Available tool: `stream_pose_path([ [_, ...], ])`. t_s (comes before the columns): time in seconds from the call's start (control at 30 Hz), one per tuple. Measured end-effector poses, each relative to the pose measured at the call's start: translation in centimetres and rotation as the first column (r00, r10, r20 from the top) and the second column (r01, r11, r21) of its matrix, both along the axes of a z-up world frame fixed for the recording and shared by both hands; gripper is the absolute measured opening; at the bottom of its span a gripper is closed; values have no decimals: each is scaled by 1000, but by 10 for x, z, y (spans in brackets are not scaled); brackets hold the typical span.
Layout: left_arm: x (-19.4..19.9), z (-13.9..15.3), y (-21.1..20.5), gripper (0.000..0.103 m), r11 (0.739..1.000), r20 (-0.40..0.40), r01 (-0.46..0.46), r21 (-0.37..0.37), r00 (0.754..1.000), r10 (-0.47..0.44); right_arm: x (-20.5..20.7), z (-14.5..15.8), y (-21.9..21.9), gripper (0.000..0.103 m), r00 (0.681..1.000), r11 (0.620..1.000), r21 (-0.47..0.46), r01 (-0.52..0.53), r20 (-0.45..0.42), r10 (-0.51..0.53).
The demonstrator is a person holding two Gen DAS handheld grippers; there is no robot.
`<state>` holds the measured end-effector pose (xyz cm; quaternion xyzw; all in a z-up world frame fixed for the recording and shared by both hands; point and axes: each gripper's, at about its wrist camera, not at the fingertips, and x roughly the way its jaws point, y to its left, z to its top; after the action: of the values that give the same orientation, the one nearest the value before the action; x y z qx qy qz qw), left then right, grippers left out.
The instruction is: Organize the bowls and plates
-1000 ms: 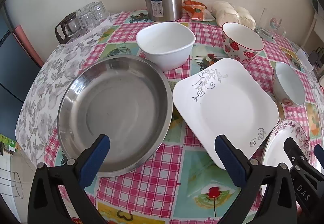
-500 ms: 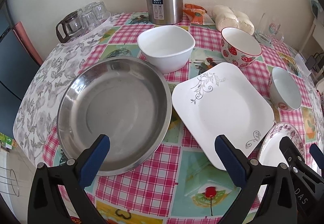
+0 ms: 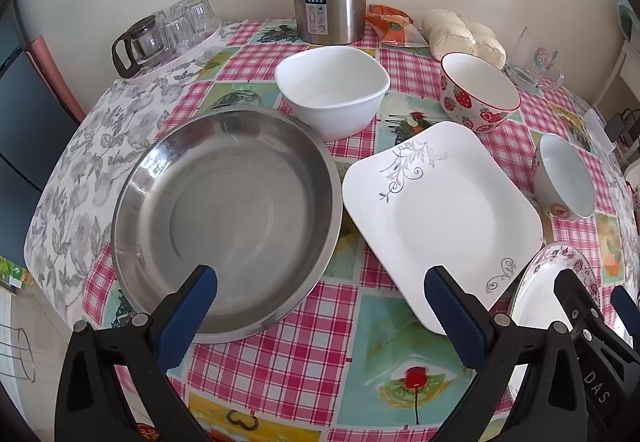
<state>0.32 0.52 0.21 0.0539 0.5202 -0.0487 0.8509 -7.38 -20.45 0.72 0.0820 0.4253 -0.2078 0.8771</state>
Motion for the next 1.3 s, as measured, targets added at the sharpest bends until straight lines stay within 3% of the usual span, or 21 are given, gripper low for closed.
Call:
stream_pose_path([
  [1.3, 4, -6, 4, 103, 999, -41, -32, -14, 999, 32, 2, -5, -2, 103, 1000, 1000, 4, 9, -29, -9],
])
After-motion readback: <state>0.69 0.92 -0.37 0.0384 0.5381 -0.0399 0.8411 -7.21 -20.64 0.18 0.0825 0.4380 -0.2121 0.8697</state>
